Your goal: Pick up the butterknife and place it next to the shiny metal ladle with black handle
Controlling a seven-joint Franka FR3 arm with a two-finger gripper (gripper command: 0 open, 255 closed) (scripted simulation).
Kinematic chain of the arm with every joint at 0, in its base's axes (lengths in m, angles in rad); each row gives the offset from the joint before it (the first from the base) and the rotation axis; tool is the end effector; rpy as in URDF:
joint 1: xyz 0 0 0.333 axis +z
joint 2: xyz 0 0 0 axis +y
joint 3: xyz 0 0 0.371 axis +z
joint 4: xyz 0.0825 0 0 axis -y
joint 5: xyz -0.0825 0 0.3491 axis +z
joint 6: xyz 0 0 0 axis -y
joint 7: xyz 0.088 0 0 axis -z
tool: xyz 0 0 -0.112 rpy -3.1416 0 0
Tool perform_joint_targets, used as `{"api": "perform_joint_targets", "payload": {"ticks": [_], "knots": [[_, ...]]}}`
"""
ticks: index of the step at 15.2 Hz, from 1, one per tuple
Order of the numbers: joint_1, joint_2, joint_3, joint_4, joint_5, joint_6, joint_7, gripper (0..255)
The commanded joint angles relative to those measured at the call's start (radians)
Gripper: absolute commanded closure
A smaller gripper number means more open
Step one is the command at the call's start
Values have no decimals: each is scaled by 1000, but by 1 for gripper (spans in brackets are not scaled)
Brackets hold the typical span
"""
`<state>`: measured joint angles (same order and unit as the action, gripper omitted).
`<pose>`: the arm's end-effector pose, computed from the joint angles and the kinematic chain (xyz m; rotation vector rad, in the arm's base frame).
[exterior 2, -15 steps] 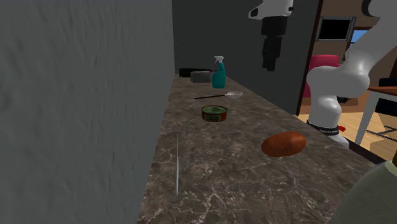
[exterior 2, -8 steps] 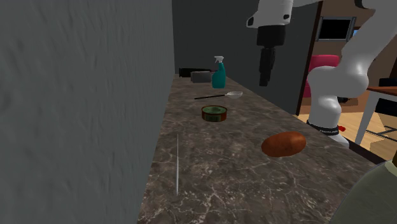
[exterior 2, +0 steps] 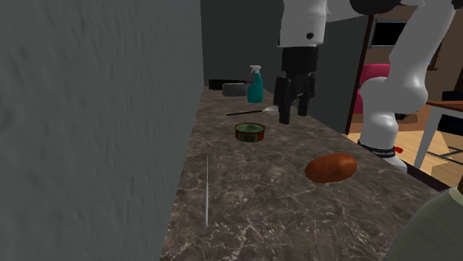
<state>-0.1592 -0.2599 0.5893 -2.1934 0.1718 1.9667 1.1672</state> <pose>0.3873 0.2154 0.5357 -2.8742 1.2495 0.0214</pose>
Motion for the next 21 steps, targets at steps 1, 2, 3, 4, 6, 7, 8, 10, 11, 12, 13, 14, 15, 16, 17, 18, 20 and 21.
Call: {"api": "perform_joint_targets", "payload": {"ticks": [1,2,3,4,6,7,8,10,11,12,13,14,15,16,17,18,20,21], "knots": [[-23,98,43,69,-44,24,130,0],[-29,146,59,99,-71,35,191,0],[-34,195,73,131,-100,45,254,0],[-34,245,83,165,-132,54,316,0],[-23,345,90,236,-198,63,438,0],[-14,394,89,274,-230,65,496,0],[-2,442,84,313,-261,65,551,0],[31,534,63,395,-315,61,653,0],[49,578,49,438,-339,57,700,0],[67,621,35,482,-359,51,743,0],[86,663,19,528,-377,45,784,0],[105,704,3,575,-393,38,822,0],[123,744,-13,623,-406,30,858,0],[141,784,-30,673,-418,21,892,0],[157,824,-45,725,-428,11,924,0],[163,836,-51,742,-430,7,933,0],[165,845,-55,728,-435,29,937,0],[165,850,-56,722,-438,40,938,0]]}}
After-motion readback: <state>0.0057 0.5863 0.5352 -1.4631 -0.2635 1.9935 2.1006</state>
